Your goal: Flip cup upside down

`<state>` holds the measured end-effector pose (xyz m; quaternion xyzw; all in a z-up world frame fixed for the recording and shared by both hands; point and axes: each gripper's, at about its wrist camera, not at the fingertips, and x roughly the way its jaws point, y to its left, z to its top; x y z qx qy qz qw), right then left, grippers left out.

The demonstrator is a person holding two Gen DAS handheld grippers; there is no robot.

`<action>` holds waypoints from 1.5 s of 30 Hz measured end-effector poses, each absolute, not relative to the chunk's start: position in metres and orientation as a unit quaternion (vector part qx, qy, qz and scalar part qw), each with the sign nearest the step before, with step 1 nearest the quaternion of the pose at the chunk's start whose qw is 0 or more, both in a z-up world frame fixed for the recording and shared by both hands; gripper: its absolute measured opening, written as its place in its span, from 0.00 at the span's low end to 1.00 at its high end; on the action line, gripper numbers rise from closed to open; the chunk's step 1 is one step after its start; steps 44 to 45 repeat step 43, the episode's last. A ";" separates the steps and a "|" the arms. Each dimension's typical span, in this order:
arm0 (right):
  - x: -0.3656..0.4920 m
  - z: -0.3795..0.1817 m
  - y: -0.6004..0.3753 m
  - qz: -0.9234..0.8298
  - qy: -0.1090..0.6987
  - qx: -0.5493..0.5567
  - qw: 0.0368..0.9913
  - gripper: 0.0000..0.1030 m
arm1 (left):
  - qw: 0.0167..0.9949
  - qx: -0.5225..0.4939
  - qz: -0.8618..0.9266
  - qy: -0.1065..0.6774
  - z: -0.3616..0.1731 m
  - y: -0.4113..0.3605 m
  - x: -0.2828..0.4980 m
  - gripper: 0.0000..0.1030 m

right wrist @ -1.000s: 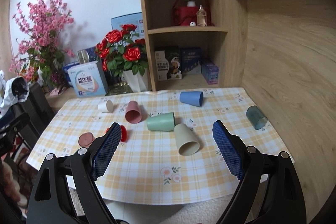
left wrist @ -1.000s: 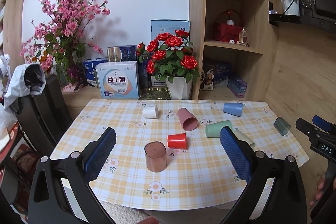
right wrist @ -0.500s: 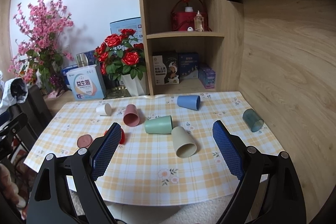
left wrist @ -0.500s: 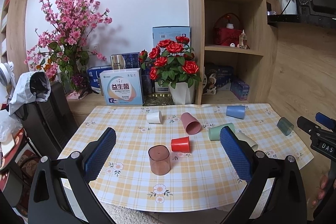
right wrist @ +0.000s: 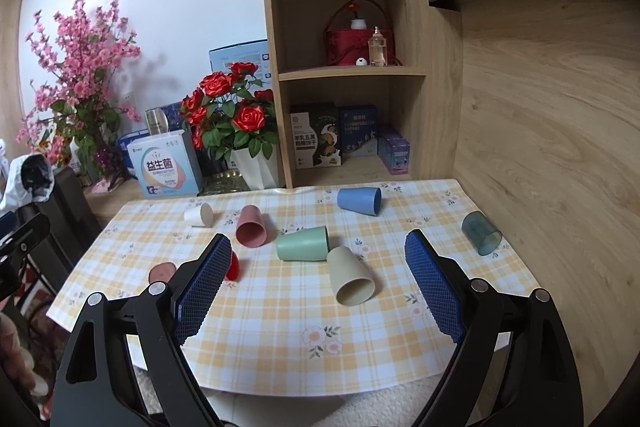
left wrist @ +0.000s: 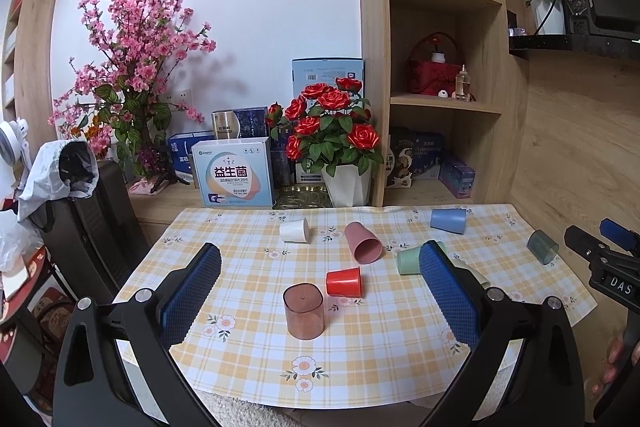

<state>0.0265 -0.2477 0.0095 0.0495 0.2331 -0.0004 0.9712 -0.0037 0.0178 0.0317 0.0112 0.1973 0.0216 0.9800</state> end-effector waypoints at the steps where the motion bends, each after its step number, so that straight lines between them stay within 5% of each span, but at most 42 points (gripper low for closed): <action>1: 0.026 0.010 -0.248 0.000 0.233 0.050 0.971 0.83 | 0.980 0.011 0.022 0.197 0.032 0.018 -0.004 0.94; 45: 0.029 0.001 -0.245 0.005 0.244 0.052 0.968 0.83 | 0.982 0.006 0.029 0.188 0.034 0.020 -0.006 0.94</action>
